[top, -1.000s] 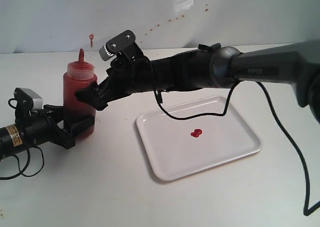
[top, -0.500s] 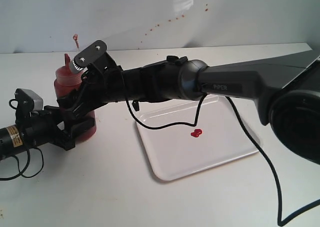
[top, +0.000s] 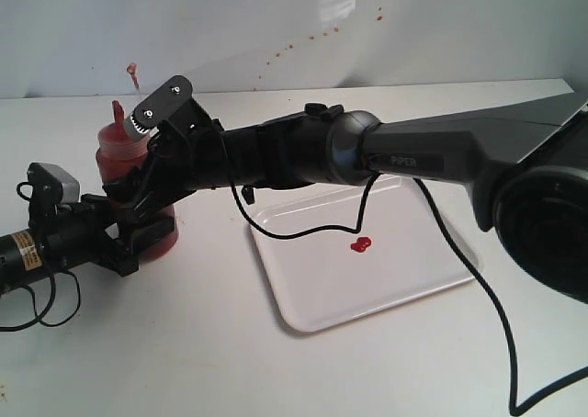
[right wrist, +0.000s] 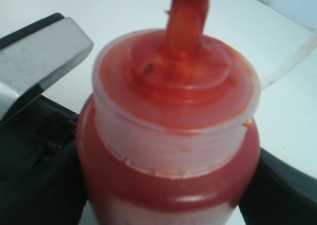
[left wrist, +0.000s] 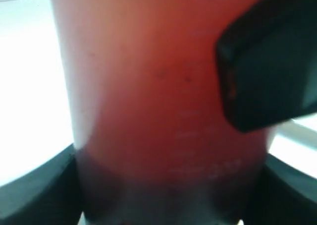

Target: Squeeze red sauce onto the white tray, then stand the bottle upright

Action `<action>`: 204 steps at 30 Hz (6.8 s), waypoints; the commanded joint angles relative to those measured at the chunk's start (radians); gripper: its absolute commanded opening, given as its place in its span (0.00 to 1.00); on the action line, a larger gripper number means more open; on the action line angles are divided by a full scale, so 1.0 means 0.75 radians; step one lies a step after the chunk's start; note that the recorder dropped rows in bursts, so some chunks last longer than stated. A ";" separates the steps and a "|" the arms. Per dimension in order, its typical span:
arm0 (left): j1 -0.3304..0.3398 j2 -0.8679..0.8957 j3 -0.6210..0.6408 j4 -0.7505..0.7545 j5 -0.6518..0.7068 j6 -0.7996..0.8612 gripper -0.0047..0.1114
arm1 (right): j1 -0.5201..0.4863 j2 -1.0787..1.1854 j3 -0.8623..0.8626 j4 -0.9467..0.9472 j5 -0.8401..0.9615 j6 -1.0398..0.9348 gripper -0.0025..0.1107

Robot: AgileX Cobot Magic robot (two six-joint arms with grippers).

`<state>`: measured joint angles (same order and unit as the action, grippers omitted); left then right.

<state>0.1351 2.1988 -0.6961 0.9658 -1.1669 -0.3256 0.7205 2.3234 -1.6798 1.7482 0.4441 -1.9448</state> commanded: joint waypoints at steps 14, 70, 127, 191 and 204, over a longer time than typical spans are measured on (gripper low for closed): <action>0.105 -0.015 -0.010 0.055 -0.072 -0.013 0.94 | 0.017 -0.018 -0.007 -0.050 -0.014 -0.034 0.02; 0.625 -0.279 -0.010 0.544 -0.072 -0.402 0.94 | -0.067 -0.634 0.042 -1.265 0.437 1.073 0.02; 0.084 -2.926 0.362 0.569 0.512 -1.817 0.04 | -0.174 -1.633 1.622 -1.005 -1.482 1.256 0.02; -0.224 -2.932 0.928 -1.211 1.951 0.405 0.04 | -0.174 -1.633 1.622 -1.005 -1.482 1.260 0.02; -0.233 -2.932 0.928 -1.211 1.938 0.405 0.04 | -0.174 -1.633 1.622 -1.005 -1.482 1.257 0.02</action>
<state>-0.0356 0.0024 -0.0049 0.0654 0.2978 -0.0103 0.5967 1.1053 -0.4685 0.9920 -0.6573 -1.0034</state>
